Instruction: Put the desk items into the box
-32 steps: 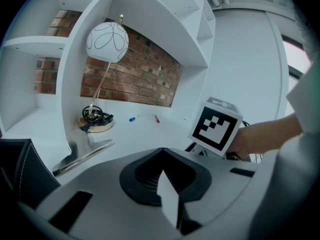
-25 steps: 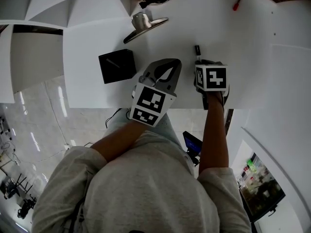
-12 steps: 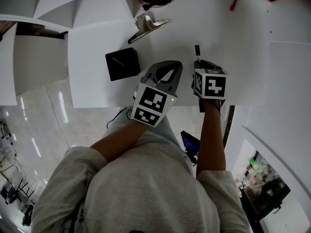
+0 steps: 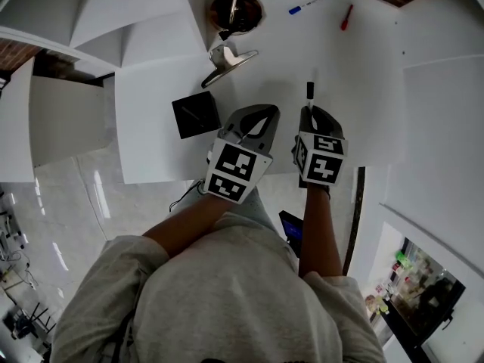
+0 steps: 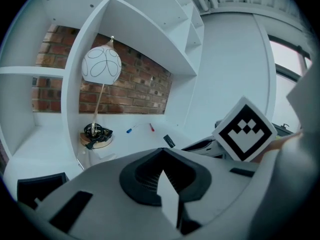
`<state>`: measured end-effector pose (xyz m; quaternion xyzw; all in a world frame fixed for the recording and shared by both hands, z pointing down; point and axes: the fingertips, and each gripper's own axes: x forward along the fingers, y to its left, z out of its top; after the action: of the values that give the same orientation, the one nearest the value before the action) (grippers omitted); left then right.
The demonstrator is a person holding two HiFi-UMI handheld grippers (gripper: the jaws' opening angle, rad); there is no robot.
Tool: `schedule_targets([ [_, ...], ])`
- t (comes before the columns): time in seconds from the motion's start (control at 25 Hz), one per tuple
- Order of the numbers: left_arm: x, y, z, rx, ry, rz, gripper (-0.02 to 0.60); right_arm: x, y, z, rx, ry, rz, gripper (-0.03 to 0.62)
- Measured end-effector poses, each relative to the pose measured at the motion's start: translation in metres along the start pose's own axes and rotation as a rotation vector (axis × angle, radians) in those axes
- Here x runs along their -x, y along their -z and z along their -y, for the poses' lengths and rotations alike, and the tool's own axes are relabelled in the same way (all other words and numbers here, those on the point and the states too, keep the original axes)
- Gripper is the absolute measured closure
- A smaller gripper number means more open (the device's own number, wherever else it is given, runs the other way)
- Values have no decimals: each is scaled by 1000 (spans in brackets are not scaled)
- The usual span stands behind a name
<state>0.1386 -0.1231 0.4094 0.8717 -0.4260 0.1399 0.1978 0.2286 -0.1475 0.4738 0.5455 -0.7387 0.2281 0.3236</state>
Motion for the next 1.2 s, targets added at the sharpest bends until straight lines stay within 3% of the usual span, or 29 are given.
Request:
schedule_targets([
  [0.48,27,-34,18,-77,16,61,572,79,-52,-6,-24,87,393,520],
  [0.8,51,-45,23,-101,6,90,572,111,-66,-22,-39,84,505,520],
  [1.2,88,-46,1,-87,-59,120,572,121,-84,-74,25,7,567,520],
])
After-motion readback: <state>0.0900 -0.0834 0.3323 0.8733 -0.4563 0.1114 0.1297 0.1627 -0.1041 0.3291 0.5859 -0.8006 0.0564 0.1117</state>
